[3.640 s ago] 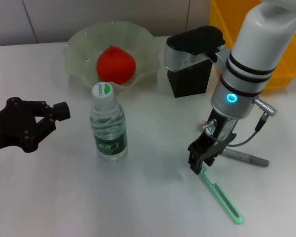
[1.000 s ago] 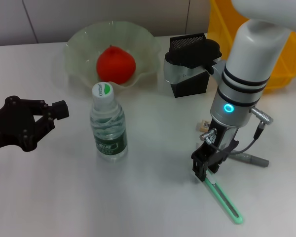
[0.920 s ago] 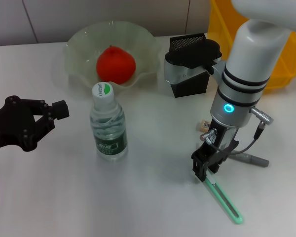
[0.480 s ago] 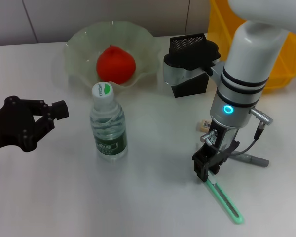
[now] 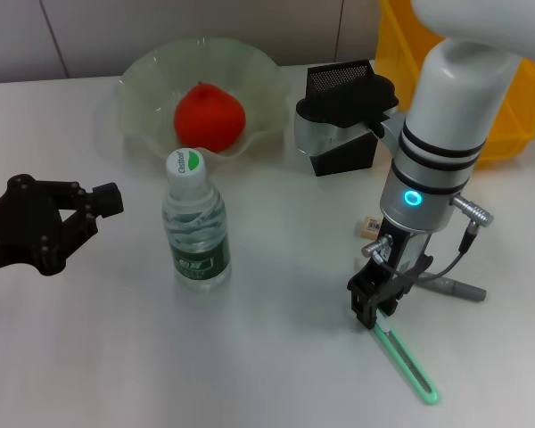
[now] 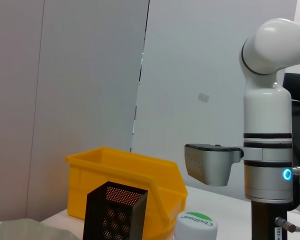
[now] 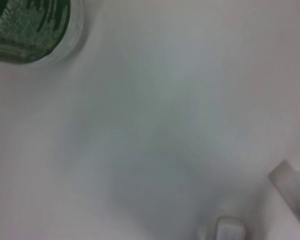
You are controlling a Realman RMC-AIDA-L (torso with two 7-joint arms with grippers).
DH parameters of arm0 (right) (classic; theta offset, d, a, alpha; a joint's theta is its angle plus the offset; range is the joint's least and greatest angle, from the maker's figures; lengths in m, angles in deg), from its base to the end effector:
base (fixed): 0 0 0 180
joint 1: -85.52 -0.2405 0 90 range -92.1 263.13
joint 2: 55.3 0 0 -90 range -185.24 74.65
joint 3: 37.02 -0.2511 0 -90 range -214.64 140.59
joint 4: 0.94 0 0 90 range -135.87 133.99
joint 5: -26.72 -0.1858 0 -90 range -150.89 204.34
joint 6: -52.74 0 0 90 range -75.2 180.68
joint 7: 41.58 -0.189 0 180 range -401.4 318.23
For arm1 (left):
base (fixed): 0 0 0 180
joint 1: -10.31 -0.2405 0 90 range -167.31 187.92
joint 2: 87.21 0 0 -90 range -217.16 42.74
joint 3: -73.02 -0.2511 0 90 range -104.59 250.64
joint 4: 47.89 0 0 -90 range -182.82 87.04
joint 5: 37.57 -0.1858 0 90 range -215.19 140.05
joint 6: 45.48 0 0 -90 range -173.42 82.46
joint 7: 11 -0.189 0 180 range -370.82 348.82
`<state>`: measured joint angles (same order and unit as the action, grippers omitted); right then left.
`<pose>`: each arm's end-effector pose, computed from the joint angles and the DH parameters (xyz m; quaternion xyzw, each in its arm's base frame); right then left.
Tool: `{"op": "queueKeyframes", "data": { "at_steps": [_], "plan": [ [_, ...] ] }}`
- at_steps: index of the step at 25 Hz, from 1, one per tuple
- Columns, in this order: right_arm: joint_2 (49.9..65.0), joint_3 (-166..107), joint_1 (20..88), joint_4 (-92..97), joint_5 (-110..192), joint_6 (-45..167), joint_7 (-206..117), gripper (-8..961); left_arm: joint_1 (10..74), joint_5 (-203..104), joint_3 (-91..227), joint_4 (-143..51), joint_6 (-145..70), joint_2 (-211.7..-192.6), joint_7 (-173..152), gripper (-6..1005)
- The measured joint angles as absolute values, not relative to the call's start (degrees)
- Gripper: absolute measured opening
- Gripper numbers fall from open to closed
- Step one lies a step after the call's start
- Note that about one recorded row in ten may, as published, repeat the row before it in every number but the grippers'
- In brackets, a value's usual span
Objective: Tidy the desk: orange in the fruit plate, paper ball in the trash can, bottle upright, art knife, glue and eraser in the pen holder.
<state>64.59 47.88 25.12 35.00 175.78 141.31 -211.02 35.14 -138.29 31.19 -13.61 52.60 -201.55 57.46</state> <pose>0.1994 0.3293 -0.0943 -0.8001 0.4882 -0.3337 0.1004 -0.2292 0.3018 0.0043 -0.9226 -0.1424 -0.3251 0.1509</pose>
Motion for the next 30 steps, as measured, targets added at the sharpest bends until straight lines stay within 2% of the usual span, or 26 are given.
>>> {"op": "queueKeyframes", "data": {
  "at_steps": [30],
  "plan": [
    [64.58, 48.29, 25.67, 35.32, 175.69, 141.34, -210.99, 180, 35.09, -138.29, 31.95, -13.70, 52.60, -201.55, 57.38, 36]
  ]
}}
